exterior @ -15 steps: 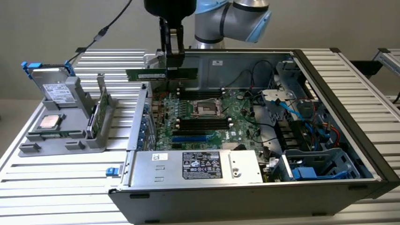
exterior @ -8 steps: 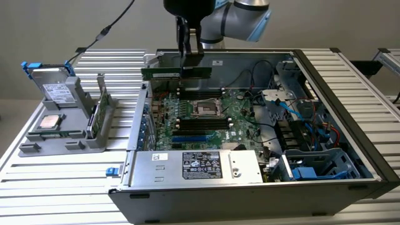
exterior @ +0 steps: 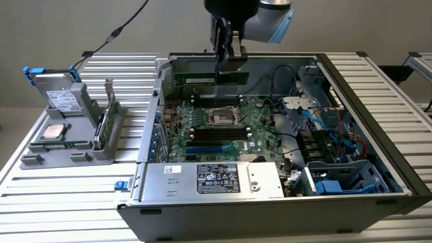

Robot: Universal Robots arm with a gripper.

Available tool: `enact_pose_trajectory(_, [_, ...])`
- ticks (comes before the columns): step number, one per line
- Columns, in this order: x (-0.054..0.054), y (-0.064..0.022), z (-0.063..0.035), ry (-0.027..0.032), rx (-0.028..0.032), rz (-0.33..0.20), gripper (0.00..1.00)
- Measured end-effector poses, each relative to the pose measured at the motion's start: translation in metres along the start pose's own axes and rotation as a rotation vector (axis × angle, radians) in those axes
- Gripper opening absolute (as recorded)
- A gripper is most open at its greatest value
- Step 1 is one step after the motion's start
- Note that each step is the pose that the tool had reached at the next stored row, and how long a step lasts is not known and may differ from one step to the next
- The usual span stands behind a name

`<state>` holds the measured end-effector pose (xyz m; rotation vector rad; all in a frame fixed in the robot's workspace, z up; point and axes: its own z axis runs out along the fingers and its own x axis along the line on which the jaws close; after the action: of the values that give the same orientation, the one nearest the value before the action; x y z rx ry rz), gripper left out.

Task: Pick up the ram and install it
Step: 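Pick up the ram and move it above insertion slot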

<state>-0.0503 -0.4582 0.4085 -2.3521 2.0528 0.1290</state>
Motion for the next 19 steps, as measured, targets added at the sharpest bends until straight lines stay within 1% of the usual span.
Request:
enact_pose_trajectory(5, [0.002,-0.0225,0.0009,-0.0001,0.0,0.0,0.14])
enact_pose_trajectory(9, [0.001,-0.0357,0.006,-0.0001,0.0001,0.0,0.14])
enact_pose_trajectory(11, [-0.001,-0.039,0.0089,0.0,0.0001,0.001,0.14])
enact_pose_trajectory(19, [-0.009,-0.0429,0.0228,-0.0004,0.0007,0.01,0.14])
